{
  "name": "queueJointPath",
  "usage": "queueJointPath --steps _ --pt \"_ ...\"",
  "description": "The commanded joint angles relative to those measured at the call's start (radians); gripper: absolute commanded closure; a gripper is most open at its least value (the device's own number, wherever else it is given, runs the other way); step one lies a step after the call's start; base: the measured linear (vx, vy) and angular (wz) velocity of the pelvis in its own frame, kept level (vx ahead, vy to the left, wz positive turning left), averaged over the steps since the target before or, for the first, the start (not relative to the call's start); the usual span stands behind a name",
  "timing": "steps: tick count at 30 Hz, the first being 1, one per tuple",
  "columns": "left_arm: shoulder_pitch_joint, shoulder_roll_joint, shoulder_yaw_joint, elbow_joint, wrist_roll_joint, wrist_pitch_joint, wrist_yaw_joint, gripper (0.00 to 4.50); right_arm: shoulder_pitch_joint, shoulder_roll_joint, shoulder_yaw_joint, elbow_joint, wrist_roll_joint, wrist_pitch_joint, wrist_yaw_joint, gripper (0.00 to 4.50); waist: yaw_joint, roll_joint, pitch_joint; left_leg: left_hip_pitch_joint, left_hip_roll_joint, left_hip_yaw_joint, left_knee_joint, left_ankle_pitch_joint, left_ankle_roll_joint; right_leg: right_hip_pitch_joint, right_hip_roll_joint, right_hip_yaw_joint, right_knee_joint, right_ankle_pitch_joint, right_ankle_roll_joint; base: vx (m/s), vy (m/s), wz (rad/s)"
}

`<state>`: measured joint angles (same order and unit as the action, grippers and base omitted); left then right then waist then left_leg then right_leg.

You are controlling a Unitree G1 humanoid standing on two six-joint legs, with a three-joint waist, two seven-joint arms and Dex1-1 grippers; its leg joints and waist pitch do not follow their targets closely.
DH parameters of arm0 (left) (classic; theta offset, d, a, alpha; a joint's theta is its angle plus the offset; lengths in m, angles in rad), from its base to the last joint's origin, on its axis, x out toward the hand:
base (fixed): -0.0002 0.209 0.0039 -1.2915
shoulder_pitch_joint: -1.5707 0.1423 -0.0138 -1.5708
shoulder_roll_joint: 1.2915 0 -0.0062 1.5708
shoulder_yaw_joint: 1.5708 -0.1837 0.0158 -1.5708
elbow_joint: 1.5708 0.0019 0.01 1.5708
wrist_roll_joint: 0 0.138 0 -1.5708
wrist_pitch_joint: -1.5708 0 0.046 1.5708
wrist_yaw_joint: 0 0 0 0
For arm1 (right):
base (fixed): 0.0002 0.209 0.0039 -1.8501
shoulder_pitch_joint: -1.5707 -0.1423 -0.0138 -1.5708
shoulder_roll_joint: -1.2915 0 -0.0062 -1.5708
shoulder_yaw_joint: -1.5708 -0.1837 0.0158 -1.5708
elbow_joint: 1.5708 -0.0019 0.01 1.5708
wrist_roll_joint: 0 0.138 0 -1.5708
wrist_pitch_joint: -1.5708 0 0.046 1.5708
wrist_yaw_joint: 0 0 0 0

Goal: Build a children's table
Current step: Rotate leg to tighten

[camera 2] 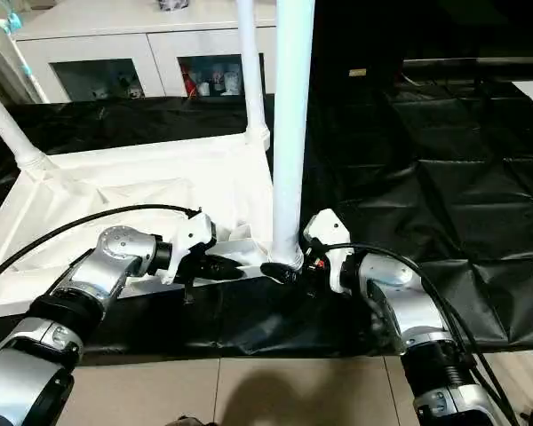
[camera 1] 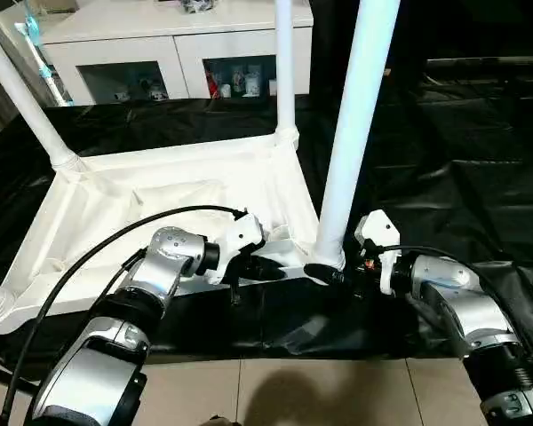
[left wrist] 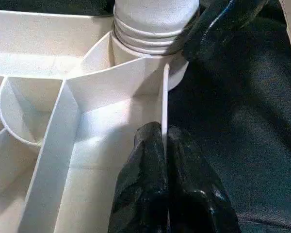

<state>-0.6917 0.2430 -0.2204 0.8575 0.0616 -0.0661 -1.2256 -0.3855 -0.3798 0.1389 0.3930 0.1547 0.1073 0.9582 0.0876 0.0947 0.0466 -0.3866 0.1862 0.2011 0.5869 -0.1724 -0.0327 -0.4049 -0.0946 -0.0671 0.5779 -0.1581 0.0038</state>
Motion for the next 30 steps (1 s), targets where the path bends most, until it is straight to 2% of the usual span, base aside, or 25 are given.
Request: queueJointPath --steps 1,8,13,15,16,18,22,23,24,26,27,28,29,30 --pt "0.015 -0.003 0.001 -0.012 -0.034 0.001 -0.026 4.5 -0.002 -0.007 0.001 -0.017 -0.004 -0.004 0.0 1.09 -0.003 -0.027 -0.069 0.017 0.044 -0.02 -0.065 -0.21 0.085 0.044 -0.056 0.034 -0.063 -0.275 -0.224 0.0 0.0 0.0" --pt "0.019 -0.002 0.001 -0.024 -0.033 0.013 -0.028 4.5 0.001 -0.007 -0.002 -0.018 -0.002 -0.001 -0.004 1.68 -0.002 -0.025 -0.07 0.017 0.043 -0.02 -0.063 -0.206 0.086 0.046 -0.055 0.033 -0.062 -0.265 -0.225 0.0 0.0 0.0" --pt "0.021 -0.001 0.0 -0.027 -0.033 0.019 -0.031 4.5 0.003 -0.005 -0.003 -0.021 0.002 0.002 -0.004 1.78 -0.002 -0.024 -0.071 0.018 0.044 -0.02 -0.063 -0.202 0.088 0.045 -0.054 0.033 -0.06 -0.252 -0.23 0.0 0.0 0.0" --pt "0.022 0.0 -0.001 -0.027 -0.032 0.023 -0.033 4.5 0.004 0.003 -0.002 -0.019 0.004 0.004 -0.008 1.8 -0.003 -0.025 -0.071 0.017 0.043 -0.02 -0.062 -0.201 0.089 0.046 -0.054 0.033 -0.059 -0.248 -0.233 0.0 0.0 0.0" --pt "0.022 0.0 0.0 -0.026 -0.032 0.023 -0.033 4.5 0.004 0.004 -0.002 -0.019 0.004 0.004 -0.01 1.8 -0.003 -0.029 -0.071 0.017 0.042 -0.019 -0.061 -0.199 0.09 0.047 -0.054 0.033 -0.059 -0.247 -0.232 0.0 0.0 0.0" --pt "0.021 -0.002 0.001 -0.021 -0.03 0.025 -0.023 4.5 0.002 0.012 -0.003 -0.016 0.0 0.0 -0.025 1.8 -0.003 -0.026 -0.071 0.017 0.043 -0.02 -0.061 -0.195 0.091 0.046 -0.054 0.033 -0.059 -0.25 -0.231 0.0 0.0 0.0" --pt "0.0 -0.033 0.012 0.025 -0.004 0.066 0.098 4.5 -0.047 0.086 -0.041 0.049 -0.027 0.031 -0.205 1.8 -0.009 -0.027 -0.069 0.014 0.041 -0.021 -0.064 -0.202 0.077 0.046 -0.055 0.032 -0.06 -0.276 -0.226 0.0 0.0 0.0" --pt "-0.01 -0.049 0.015 0.044 0.008 0.077 0.152 4.5 -0.065 0.109 -0.05 0.081 -0.038 0.043 -0.263 1.8 -0.022 -0.027 -0.067 0.019 0.037 -0.023 -0.067 -0.231 0.054 0.043 -0.053 0.03 -0.066 -0.322 -0.218 0.0 0.0 0.0" --pt "-0.021 -0.068 0.017 0.063 0.02 0.088 0.211 4.5 -0.079 0.131 -0.056 0.107 -0.046 0.059 -0.313 1.81 -0.026 -0.028 -0.068 0.021 0.037 -0.023 -0.067 -0.236 0.046 0.042 -0.053 0.031 -0.065 -0.323 -0.218 0.0 0.0 0.0" --pt "-0.048 -0.118 0.028 0.102 0.03 0.113 0.328 4.5 -0.092 0.176 -0.046 0.126 -0.064 0.068 -0.374 1.81 -0.034 -0.028 -0.064 0.023 0.035 -0.023 -0.067 -0.26 0.041 0.041 -0.052 0.032 -0.073 -0.351 -0.209 0.0 0.0 0.0" --pt "-0.048 -0.118 0.028 0.102 0.03 0.113 0.328 4.5 -0.092 0.176 -0.046 0.126 -0.064 0.068 -0.374 1.81 -0.034 -0.028 -0.064 0.023 0.035 -0.023 -0.067 -0.26 0.041 0.041 -0.052 0.032 -0.073 -0.351 -0.209 0.0 0.0 0.0" --pt "-0.071 -0.159 0.04 0.128 0.03 0.133 0.406 4.5 -0.107 0.214 -0.043 0.146 -0.078 0.097 -0.441 1.81 -0.035 -0.031 -0.064 0.023 0.035 -0.024 -0.068 -0.264 0.043 0.043 -0.053 0.033 -0.076 -0.361 -0.202 0.0 0.0 0.0" --pt "-0.078 -0.169 0.043 0.135 0.03 0.137 0.427 4.5 -0.113 0.224 -0.044 0.155 -0.083 0.108 -0.464 1.81 -0.037 -0.028 -0.063 0.023 0.033 -0.023 -0.068 -0.263 0.044 0.04 -0.053 0.034 -0.077 -0.367 -0.198 0.0 0.0 0.0" --pt "-0.087 -0.181 0.048 0.145 0.03 0.139 0.457 4.5 -0.12 0.237 -0.045 0.169 -0.092 0.116 -0.496 1.81 -0.037 -0.029 -0.064 0.022 0.03 -0.025 -0.068 -0.269 0.045 0.044 -0.054 0.031 -0.079 -0.388 -0.19 0.0 0.0 0.0"
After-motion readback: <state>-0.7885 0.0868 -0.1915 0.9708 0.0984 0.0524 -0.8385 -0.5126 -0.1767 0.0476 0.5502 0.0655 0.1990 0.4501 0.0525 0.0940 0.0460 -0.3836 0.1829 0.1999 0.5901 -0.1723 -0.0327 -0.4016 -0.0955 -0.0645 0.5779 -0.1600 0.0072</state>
